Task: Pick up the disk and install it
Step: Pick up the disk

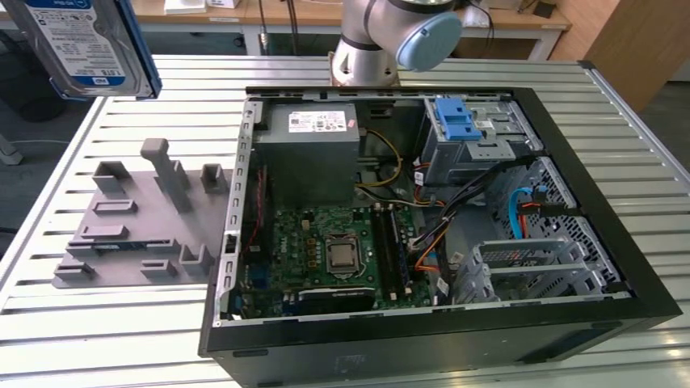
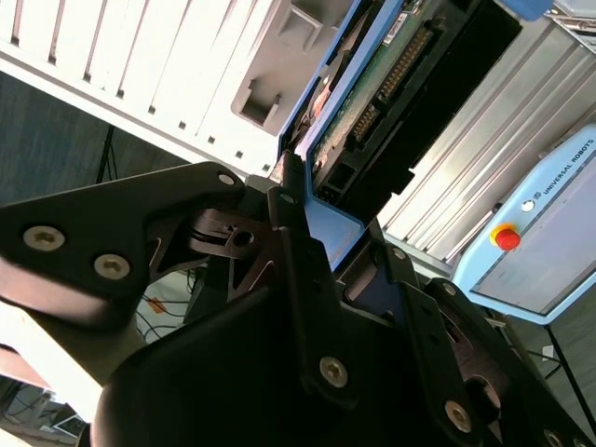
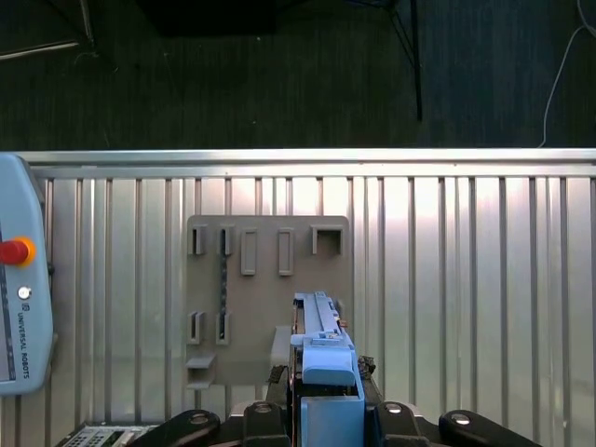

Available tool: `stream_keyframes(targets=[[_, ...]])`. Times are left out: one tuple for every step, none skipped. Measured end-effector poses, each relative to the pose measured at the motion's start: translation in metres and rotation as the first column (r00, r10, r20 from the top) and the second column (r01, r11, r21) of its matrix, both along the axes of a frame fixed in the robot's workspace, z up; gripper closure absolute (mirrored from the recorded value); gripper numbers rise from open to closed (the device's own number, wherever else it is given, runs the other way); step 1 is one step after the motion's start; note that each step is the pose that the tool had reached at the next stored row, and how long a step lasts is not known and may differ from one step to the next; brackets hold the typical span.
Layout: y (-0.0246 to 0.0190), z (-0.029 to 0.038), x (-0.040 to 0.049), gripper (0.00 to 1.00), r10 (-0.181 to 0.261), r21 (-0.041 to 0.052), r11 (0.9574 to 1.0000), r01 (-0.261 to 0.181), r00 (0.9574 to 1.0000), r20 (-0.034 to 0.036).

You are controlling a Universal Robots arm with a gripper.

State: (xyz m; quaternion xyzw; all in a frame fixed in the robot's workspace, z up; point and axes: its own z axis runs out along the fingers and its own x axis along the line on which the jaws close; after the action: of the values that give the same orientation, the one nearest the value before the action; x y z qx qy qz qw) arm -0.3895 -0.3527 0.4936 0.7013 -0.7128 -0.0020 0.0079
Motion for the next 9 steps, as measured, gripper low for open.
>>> stream_keyframes(targets=[[0.0, 0.0, 0.0007, 0.64, 0.0, 0.0, 1.0, 0.0, 1.0, 0.0001], [0.0, 0.0, 0.0014, 0.64, 0.0, 0.0, 1.0, 0.0, 1.0, 0.0], [0.0, 0.0, 0.0021, 0.64, 0.0, 0.0, 1.0, 0.0, 1.0, 0.0001], [0.0, 0.0, 0.0029, 0.64, 0.0, 0.0, 1.0, 0.0, 1.0, 0.0], [0.0, 0.0, 0.0036, 0.64, 0.0, 0.0, 1.0, 0.0, 1.0, 0.0], [0.0, 0.0, 0.0043, 0.64, 0.0, 0.0, 1.0, 0.0, 1.0, 0.0001], [0.0, 0.0, 0.005, 0.64, 0.0, 0.0, 1.0, 0.0, 1.0, 0.0], [0.0, 0.0, 0.0057, 0.64, 0.0, 0.0, 1.0, 0.0, 1.0, 0.0001], [0.0, 0.0, 0.0064, 0.64, 0.0, 0.0, 1.0, 0.0, 1.0, 0.0001]])
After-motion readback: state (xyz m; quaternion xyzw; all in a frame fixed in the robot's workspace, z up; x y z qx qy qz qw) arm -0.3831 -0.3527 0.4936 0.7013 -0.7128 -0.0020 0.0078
